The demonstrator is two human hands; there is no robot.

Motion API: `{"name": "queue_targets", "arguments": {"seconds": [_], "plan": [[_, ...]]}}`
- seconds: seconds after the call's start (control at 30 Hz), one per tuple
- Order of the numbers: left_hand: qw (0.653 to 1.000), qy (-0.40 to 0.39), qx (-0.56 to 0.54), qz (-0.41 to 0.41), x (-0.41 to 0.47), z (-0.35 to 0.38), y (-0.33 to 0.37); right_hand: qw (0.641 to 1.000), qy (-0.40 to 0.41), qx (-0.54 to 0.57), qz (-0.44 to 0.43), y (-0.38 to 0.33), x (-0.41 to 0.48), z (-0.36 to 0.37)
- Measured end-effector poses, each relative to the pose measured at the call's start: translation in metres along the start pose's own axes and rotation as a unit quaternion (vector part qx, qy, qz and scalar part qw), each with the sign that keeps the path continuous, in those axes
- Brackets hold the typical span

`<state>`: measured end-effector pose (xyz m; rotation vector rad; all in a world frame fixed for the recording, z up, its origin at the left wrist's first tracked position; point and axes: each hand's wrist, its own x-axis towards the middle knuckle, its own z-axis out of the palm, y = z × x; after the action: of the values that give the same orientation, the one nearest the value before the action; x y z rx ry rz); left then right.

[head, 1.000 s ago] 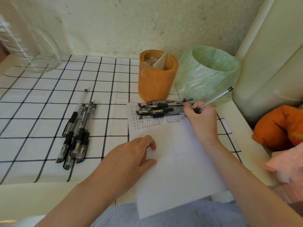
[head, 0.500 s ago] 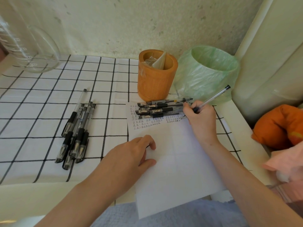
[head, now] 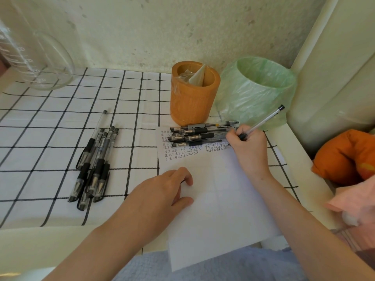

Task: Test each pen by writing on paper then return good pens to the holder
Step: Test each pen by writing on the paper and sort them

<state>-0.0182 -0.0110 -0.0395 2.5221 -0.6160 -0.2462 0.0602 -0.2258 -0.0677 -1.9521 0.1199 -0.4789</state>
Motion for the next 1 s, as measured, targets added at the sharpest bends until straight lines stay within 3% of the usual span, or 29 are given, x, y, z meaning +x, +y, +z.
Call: {"name": "queue_targets", "arguments": {"seconds": [1.0], "plan": [[1.0,-0.002,-0.001,-0.007,-0.0006,-0.0019,0.0023,1.0,0.003,-0.013,0.005,-0.0026,-0.0018,0.0004]]}}
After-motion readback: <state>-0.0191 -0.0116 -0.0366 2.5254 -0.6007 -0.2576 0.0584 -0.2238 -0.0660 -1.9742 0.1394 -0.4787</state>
